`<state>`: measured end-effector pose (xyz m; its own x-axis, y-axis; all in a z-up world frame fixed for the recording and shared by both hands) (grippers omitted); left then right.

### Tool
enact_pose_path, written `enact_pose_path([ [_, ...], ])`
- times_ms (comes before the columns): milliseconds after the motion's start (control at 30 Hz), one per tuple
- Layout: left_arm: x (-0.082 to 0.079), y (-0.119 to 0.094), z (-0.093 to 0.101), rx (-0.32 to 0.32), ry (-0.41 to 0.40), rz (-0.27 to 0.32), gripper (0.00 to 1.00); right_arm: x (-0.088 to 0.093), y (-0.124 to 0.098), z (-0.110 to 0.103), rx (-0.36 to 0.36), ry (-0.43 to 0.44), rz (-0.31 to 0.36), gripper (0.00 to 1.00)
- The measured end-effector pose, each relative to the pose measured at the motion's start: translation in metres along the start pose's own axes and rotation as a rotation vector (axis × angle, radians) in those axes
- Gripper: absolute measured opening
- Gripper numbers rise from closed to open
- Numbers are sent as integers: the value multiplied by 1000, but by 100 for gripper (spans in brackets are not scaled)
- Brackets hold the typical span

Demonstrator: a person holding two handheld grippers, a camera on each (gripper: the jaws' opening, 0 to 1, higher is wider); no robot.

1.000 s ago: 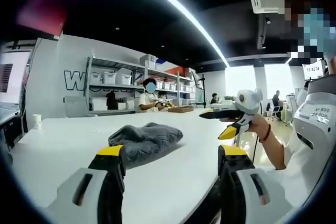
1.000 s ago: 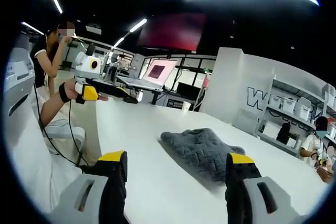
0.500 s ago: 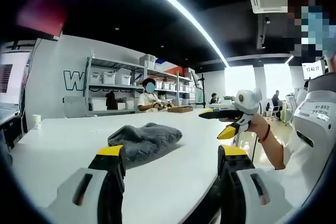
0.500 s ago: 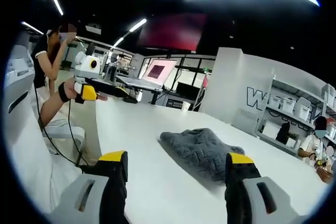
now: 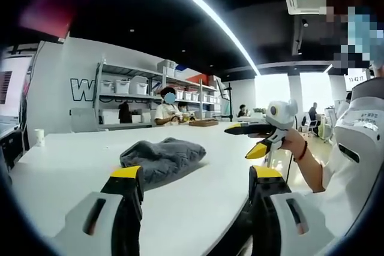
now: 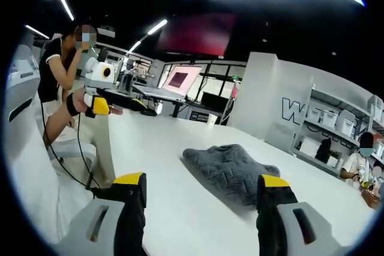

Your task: Open the folded towel by lifting each exposed corner and separating the folded layers until the towel lies flat within the target outline without major curled edges

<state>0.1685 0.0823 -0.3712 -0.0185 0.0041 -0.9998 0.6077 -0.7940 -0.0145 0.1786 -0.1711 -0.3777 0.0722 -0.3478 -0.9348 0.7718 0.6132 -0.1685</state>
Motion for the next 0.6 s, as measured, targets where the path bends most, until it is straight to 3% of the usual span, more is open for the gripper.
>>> enact_pose_path([
  [600,4,0,2,3,-14,-3,71,2,-2,1,2,9,4,73],
])
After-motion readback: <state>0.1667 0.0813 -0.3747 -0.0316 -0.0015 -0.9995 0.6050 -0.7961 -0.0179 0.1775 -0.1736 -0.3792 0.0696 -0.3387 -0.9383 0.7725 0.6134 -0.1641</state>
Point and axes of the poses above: the point that each gripper's makers call its tool centre point, and the gripper's own axes: y roughly forward along the fingers, z roughly to its right, x roughly out of its underside, the point moved 4 cm from there along -y, roughly backward along the fingers, and after that the axes turned 2 degrees about -z, right-handed, at the moved point
